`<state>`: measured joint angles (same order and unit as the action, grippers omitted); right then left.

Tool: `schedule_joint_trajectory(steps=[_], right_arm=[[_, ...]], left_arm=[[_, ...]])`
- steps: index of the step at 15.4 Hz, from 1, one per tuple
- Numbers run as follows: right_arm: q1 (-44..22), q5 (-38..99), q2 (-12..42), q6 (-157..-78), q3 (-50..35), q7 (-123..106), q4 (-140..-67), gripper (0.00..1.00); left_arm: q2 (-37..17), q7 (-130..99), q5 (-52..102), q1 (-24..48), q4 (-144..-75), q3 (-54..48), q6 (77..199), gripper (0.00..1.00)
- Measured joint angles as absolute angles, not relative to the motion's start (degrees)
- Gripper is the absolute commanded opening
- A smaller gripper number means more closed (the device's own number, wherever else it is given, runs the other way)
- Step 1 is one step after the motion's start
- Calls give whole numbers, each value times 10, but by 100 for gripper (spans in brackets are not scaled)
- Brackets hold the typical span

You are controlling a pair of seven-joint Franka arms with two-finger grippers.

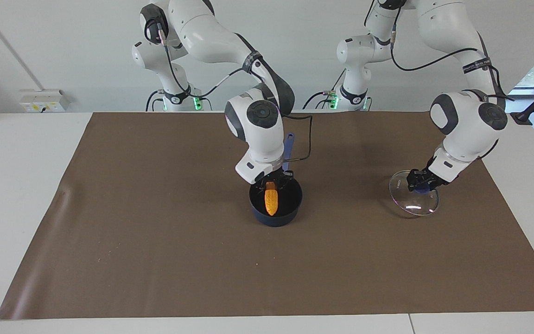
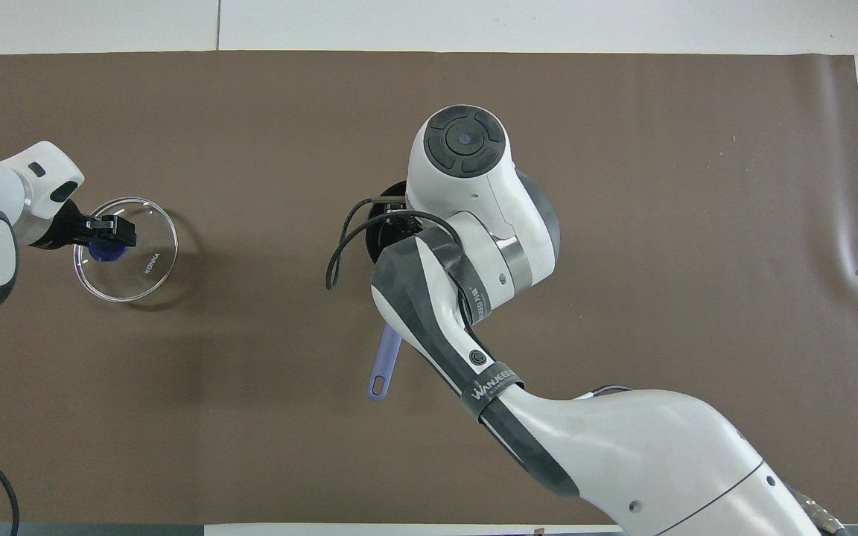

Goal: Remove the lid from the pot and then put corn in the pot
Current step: 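Lower the corn into the pot and open the right gripper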

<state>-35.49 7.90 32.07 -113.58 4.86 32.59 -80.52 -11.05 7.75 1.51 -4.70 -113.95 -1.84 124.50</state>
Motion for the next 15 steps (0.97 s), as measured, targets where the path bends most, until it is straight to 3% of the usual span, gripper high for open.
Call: schedule_joint_trajectory(steps=[2, 5, 6, 10, 14, 15], right_arm=[[-355, 79, 321, -1138, 49, 339, -815, 14], [-357, 79, 320, -1151, 49, 345, -826, 73], [-357, 79, 320, -1153, 49, 345, -828, 100], [-355, 70, 314, -1143, 53, 345, -819, 100], [-307, 35, 268, -1043, 68, 317, -778, 100], [-275, 32, 243, -1003, 69, 283, -774, 100]], left_arm=[[-110, 78, 15, -47, -1153, -18, 1261, 0], [-108, 78, 15, -47, -1171, -18, 1280, 0], [-108, 78, 15, -47, -1175, -18, 1283, 0], [-107, 77, 15, -47, -1179, -18, 1286, 0], [-107, 77, 15, -47, -1186, -18, 1300, 0], [-107, 77, 15, -47, -1189, -18, 1304, 35]])
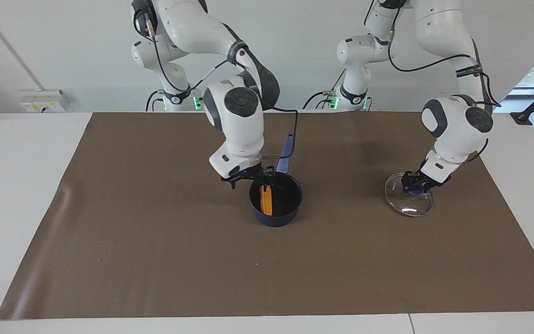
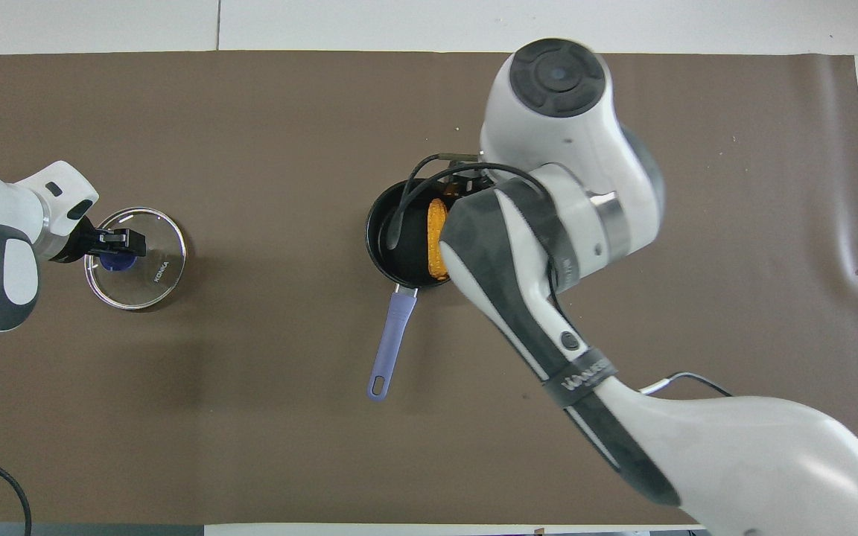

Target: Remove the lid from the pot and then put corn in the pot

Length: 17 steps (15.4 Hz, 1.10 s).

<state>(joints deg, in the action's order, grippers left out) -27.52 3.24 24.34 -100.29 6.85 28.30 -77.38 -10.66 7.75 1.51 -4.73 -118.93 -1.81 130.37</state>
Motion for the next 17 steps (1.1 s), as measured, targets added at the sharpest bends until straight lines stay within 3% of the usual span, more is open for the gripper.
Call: schedule_joint_trajectory(steps=[1, 5, 8, 14, 17], right_arm=[[-241, 32, 218, -964, 69, 243, -772, 100], [-119, 15, 127, -845, 71, 105, -772, 100], [-69, 8, 85, -816, 71, 45, -793, 100], [-59, 1, 43, -852, 67, 15, -899, 100], [-51, -1, 31, -856, 68, 1, -904, 100]], left_arm=[[-107, 77, 15, -47, -1191, -18, 1307, 99], [-103, 77, 15, -48, -1191, -17, 1309, 100], [-91, 77, 15, -49, -1172, -15, 1287, 100], [-64, 40, 14, -47, -1005, -20, 1075, 100], [-28, 22, 5, -32, -985, -23, 1016, 100]])
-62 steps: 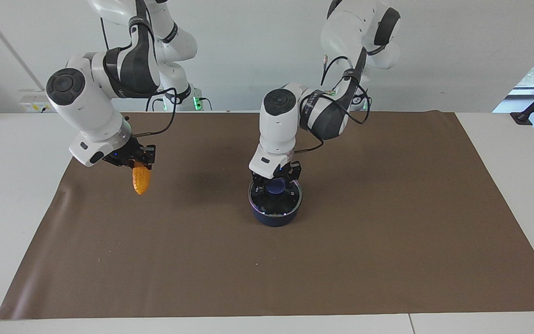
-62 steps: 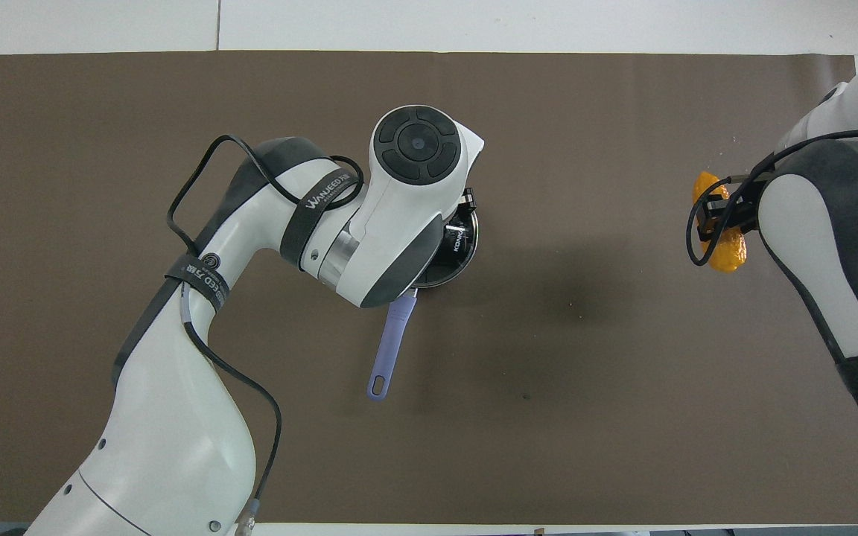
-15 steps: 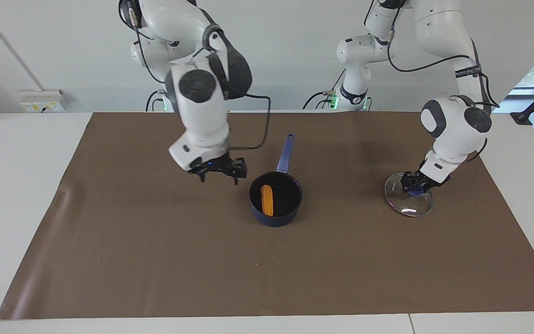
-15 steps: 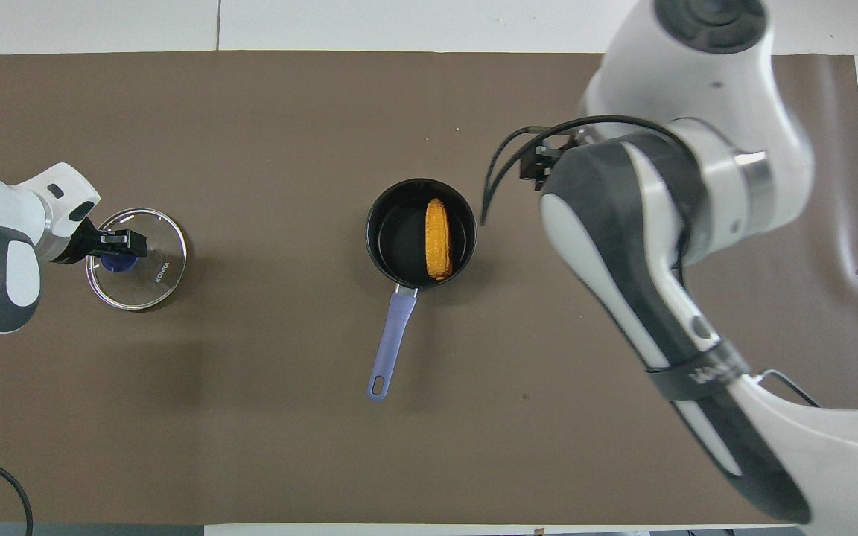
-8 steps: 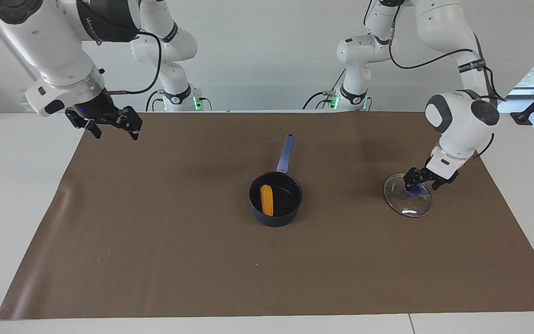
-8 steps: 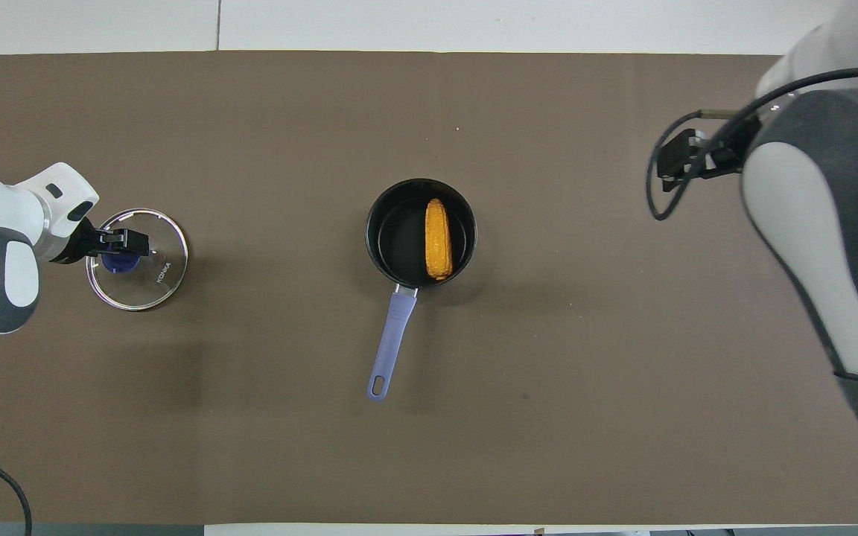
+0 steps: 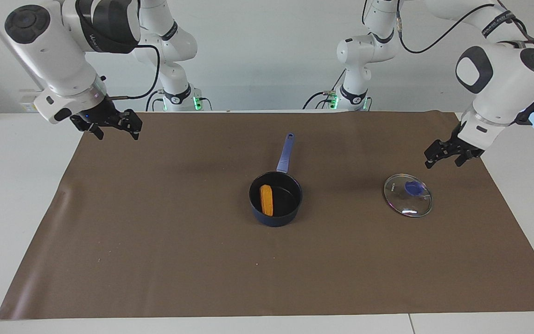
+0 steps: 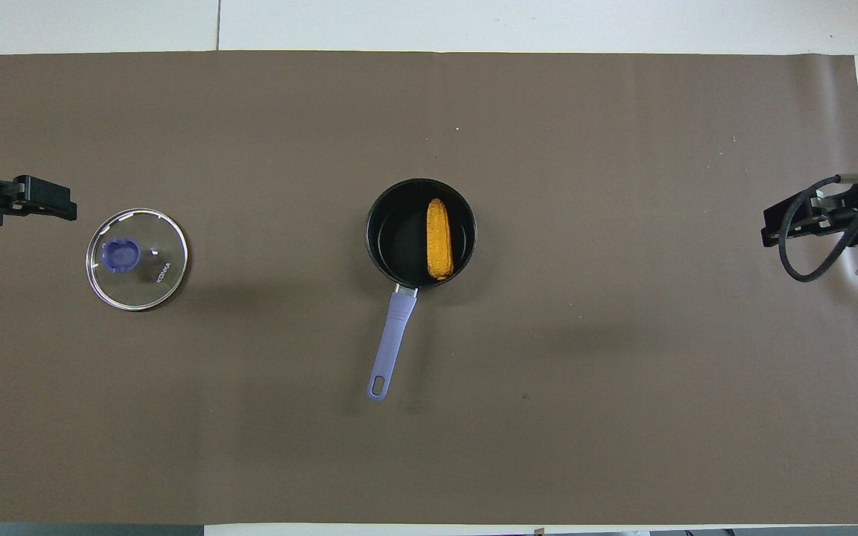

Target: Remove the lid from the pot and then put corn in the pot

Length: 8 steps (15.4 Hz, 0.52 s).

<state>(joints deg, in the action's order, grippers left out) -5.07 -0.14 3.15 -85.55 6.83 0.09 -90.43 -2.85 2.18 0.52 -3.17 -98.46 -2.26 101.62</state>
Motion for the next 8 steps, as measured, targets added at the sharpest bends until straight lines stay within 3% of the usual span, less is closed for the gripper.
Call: schedule_joint_trajectory(steps=[8], right_arm=[[-21, -3, 16, -861, 65, -3, -924, 100]], left_arm=[[22, 11, -2, 9, -1019, -3, 938, 100]])
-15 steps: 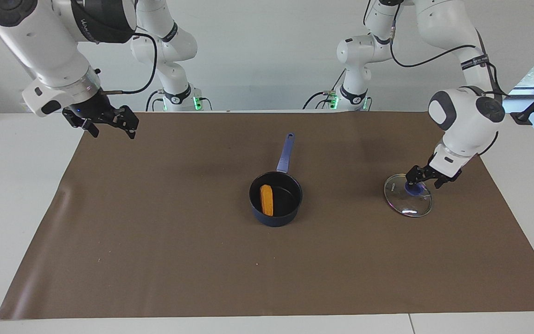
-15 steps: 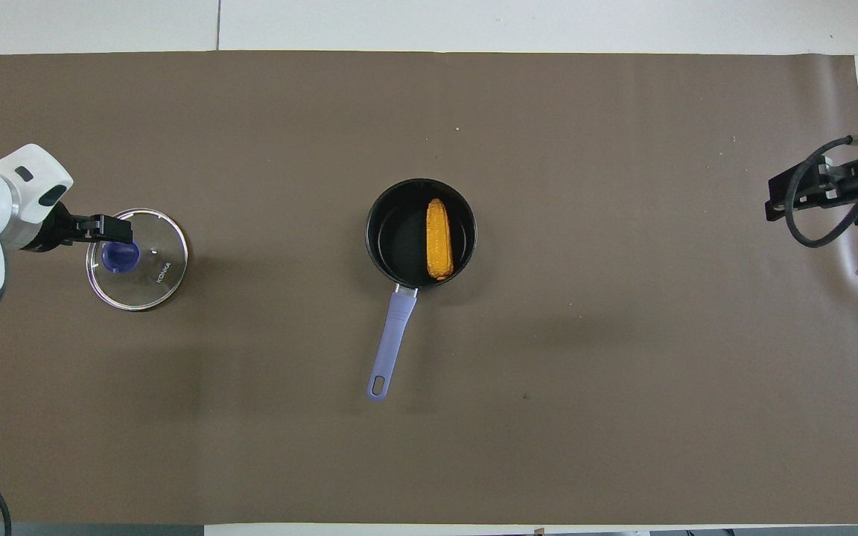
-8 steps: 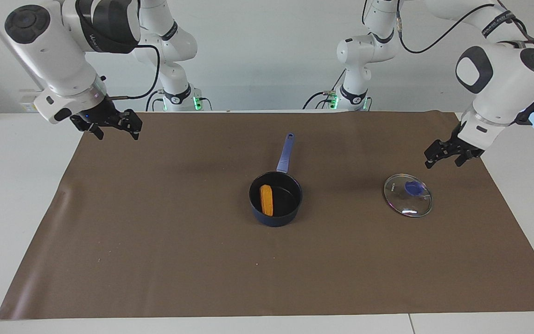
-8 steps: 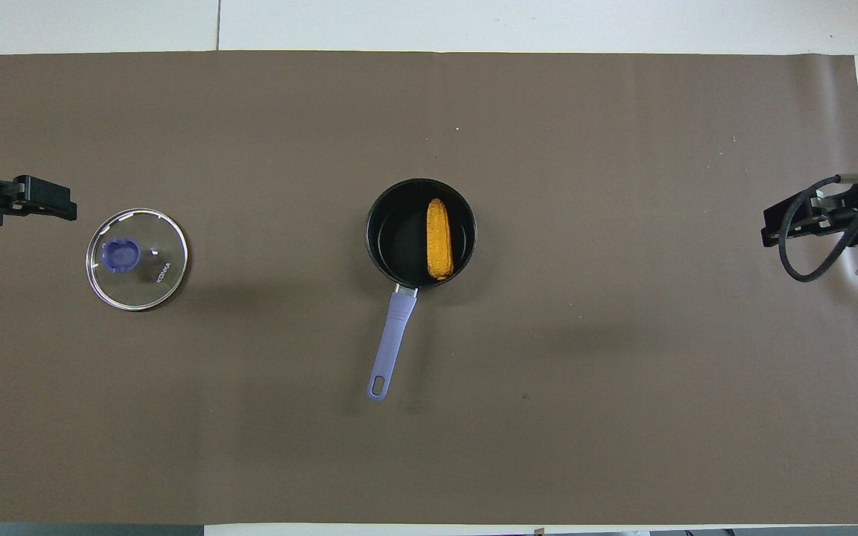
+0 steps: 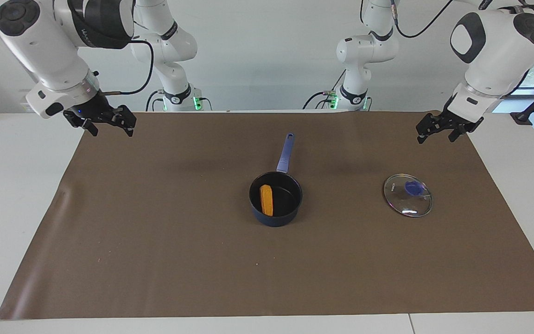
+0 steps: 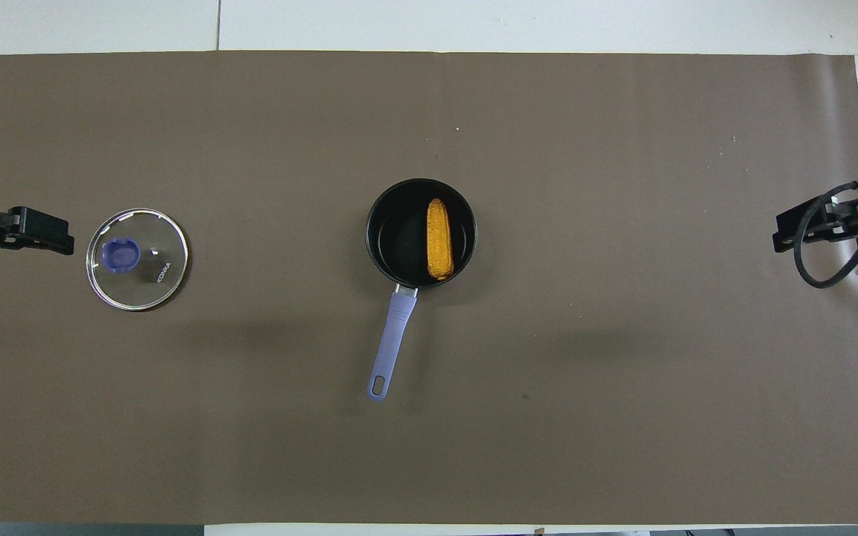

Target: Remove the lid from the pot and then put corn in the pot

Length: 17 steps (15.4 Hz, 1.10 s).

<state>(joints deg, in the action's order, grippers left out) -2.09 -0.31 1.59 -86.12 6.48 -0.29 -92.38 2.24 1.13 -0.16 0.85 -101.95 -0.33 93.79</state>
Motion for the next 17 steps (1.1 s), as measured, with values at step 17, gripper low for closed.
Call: schedule_joint_trajectory(steps=[17], right_arm=[[-13, -3, 15, -863, 60, -4, -923, 100]], left_arm=[[22, 10, -2, 18, -968, -15, 900, 100]])
